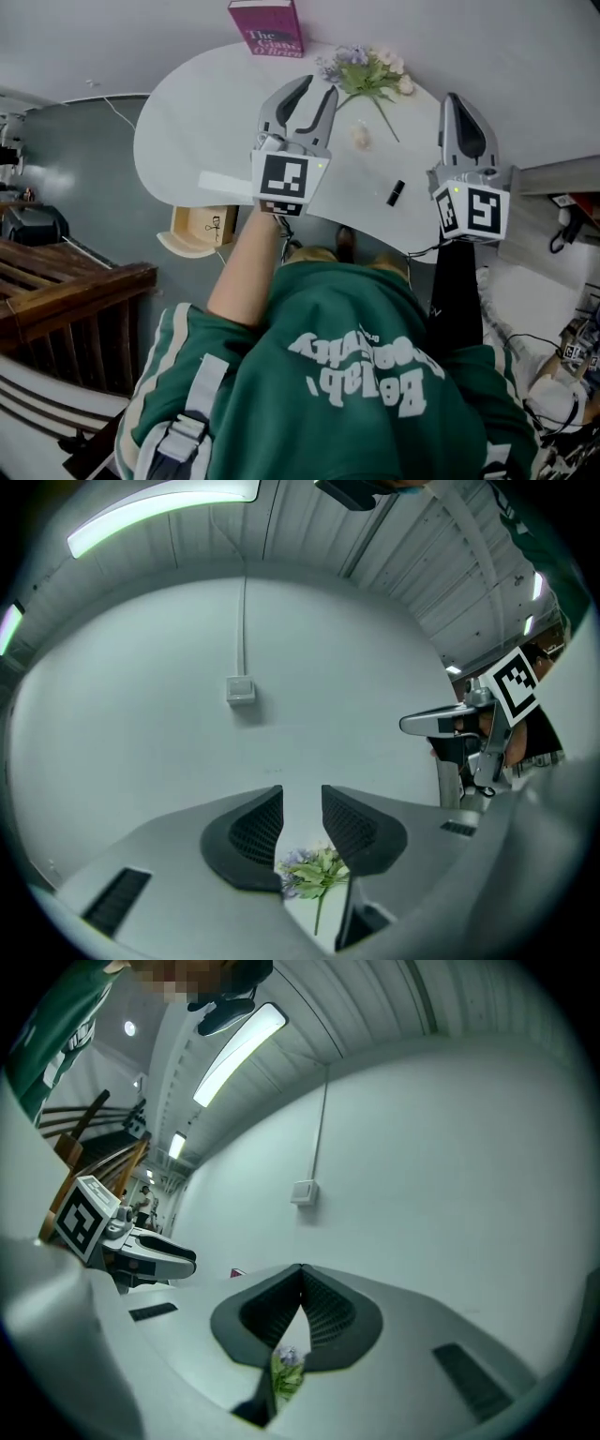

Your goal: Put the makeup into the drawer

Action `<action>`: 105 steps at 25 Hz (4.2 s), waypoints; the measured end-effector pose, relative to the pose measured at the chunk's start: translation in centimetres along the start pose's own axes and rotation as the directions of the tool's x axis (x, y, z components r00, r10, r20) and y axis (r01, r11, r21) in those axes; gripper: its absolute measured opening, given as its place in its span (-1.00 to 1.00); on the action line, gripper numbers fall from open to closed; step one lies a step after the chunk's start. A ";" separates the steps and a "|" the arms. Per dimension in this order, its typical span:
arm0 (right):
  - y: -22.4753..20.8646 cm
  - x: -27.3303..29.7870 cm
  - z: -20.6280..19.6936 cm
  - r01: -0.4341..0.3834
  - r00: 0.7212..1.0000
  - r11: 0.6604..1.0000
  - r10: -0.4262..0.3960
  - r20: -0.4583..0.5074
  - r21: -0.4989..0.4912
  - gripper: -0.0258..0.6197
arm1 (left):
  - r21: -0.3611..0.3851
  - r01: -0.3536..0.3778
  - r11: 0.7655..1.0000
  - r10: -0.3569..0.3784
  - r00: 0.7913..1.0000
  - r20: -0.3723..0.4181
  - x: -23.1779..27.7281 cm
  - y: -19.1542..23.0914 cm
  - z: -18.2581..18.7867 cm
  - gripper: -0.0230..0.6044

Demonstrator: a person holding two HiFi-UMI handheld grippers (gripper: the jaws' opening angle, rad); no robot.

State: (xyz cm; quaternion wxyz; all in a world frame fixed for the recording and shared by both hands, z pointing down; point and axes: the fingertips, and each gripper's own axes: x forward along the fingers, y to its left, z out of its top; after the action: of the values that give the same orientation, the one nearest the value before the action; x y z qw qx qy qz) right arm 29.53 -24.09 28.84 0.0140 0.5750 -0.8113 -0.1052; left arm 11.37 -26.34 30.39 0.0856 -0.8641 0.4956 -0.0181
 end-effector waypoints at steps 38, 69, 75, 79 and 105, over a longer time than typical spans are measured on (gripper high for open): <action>-8.6 -3.8 -7.6 0.099 0.986 0.994 -0.092 -0.139 0.046 -0.89 | -0.355 -0.112 0.928 -0.153 0.754 -0.638 6.6 -10.8 -31.2 -0.52; -1.2 2.6 -2.5 -0.073 0.997 0.997 0.073 -0.022 0.000 -0.89 | -0.023 -0.067 0.997 0.065 0.996 -0.064 4.1 -1.8 -0.7 -0.56; 5.4 5.3 -1.6 -0.202 0.979 0.979 0.202 0.012 0.000 -0.89 | 0.008 -0.186 0.983 0.186 0.981 -0.061 -1.2 3.6 -0.4 -0.56; 11.4 7.8 -0.7 -0.311 0.950 0.950 0.311 0.033 0.009 -0.89 | 0.033 -0.276 0.960 0.278 0.957 -0.078 -6.1 8.5 -0.7 -0.55; 49.4 7.3 6.7 -0.772 0.630 0.635 0.767 0.126 -0.006 -0.89 | 0.112 -0.679 0.725 0.687 0.702 -0.188 -38.8 24.6 -2.9 -0.50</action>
State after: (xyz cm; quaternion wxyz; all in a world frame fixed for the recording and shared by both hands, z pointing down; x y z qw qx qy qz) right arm -19.80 -14.22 30.80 -0.0037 0.1671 -0.9805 -0.1029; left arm -29.66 -5.47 31.30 0.0463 -0.6100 0.7862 -0.0874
